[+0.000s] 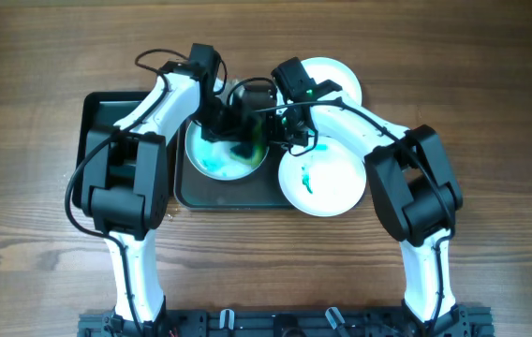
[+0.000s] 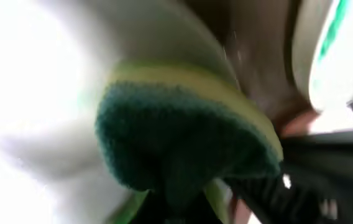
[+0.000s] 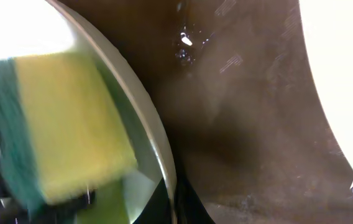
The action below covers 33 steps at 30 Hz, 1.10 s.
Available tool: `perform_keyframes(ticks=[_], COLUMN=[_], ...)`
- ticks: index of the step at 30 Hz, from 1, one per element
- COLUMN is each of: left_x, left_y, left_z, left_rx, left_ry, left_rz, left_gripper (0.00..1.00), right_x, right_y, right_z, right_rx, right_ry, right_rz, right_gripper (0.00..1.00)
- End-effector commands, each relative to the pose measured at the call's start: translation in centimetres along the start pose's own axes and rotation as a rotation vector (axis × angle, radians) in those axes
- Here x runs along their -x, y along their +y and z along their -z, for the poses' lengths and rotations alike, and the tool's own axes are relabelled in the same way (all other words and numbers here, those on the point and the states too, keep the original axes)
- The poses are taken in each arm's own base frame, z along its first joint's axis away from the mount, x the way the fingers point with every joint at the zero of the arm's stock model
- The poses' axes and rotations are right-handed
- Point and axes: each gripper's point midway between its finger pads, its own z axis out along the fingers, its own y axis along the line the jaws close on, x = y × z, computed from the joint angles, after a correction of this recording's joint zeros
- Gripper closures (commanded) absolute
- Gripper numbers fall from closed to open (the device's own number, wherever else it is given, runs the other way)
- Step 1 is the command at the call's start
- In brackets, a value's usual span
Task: Clean dirty plates on tray and stack at the side
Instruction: 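Scrub the left plate with the sponge while right gripper holds it, then lift the cleaned plate with the right gripper and set it right of tray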
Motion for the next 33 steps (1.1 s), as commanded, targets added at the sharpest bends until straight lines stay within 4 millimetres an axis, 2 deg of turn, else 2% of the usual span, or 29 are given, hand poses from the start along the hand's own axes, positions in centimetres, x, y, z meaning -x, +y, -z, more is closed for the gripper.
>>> perform_keyframes(ticks=[1, 2, 4, 5, 7, 8, 9, 11, 13, 14, 15, 16, 18, 19, 20, 21, 22, 23, 25, 27, 29, 33], left_x=[2.2, 2.1, 0.3, -0.7, -2.7, -3.1, -3.7, -3.6, -2.3, -1.0, -0.1, 0.7, 1.5, 1.5, 1.4, 1.0, 0.8, 0.7, 0.4, 0.4, 0.4, 0.3], left_y=[6.4, 9.3, 12.4, 13.3, 13.3, 12.9, 11.4, 8.2, 4.9, 2.8, 1.6, 0.7, 0.1, 0.7, 1.7, 3.3, 4.2, 4.7, 5.6, 5.5, 5.5, 5.6], left_z=[0.8, 2.3, 4.5, 5.3, 5.5, 5.1, 4.0, 3.1, 4.6, 6.9, 9.0, 12.1, 17.5, 19.6, 21.2, 23.2, 24.0, 24.2, 24.5, 24.5, 24.5, 24.5], left_rx=[0.353, 0.531, 0.744, 0.814, 0.842, 0.818, 0.720, 0.530, 0.381, 0.307, 0.271, 0.248, 0.219, 0.228, 0.246, 0.274, 0.277, 0.279, 0.285, 0.284, 0.284, 0.285], left_ry=[-0.152, -0.203, -0.216, -0.202, -0.132, -0.107, -0.044, 0.034, 0.011, -0.045, -0.096, -0.173, -0.307, -0.360, -0.399, -0.442, -0.450, -0.449, -0.443, -0.443, -0.444, -0.440], left_rz=[0.201, 0.283, 0.375, 0.406, 0.434, 0.436, 0.414, 0.296, 0.211, 0.189, 0.166, 0.158, 0.161, 0.182, 0.213, 0.271, 0.298, 0.313, 0.340, 0.338, 0.339, 0.340], left_gripper=[0.96, 0.96, 0.96, 0.96, 0.96, 0.96, 0.96, 0.96, 0.96, 0.96, 0.96, 0.96, 0.96, 0.96, 0.96, 0.96, 0.96, 0.96, 0.96, 0.96, 0.96, 0.96], right_x=[0.3, 0.3, 0.3, 0.3, 0.3, 0.3, 0.3, 0.2, 0.2, 0.2, 0.0, 0.0, 0.0, 0.2, 0.6, 1.3, 1.7, 2.0, 3.1, 3.5, 3.2, 1.6], right_y=[-0.3, -0.3, -0.3, -0.3, -0.3, -0.3, -0.3, -0.3, -0.3, -0.2, 0.0, 0.0, 0.7, 1.0, 1.3, 1.4, 1.4, 1.4, 1.9, 2.9, 4.3, 6.7], right_z=[-0.4, -0.4, -0.4, -0.4, -0.4, -0.4, -0.4, -0.4, -0.4, -0.4, -0.4, -0.4, -0.1, 0.3, 1.2, 2.9, 4.1, 5.0, 9.2, 12.9, 16.1, 20.5], right_rx=[-0.006, -0.006, -0.005, -0.005, -0.004, -0.004, -0.004, -0.006, -0.005, 0.002, 0.013, 0.013, 0.040, 0.042, 0.029, -0.039, -0.089, -0.135, -0.353, -0.535, -0.705, -1.001], right_ry=[0.003, 0.003, 0.002, 0.002, 0.001, 0.001, 0.001, 0.004, 0.004, 0.008, 0.015, 0.017, 0.017, 0.008, -0.021, -0.087, -0.133, -0.173, -0.356, -0.520, -0.665, -0.870], right_rz=[-0.003, -0.003, -0.004, -0.004, -0.004, -0.004, -0.004, -0.004, -0.004, 0.006, 0.024, 0.030, 0.070, 0.096, 0.138, 0.168, 0.182, 0.199, 0.310, 0.373, 0.437, 0.527], right_gripper=[0.96, 0.96, 0.96, 0.96, 0.95, 0.96, 0.96, 0.96, 0.96, 0.95, 0.95, 0.96, 0.96, 0.96, 0.96, 0.96, 0.96, 0.96, 0.96, 0.96, 0.96, 0.96])
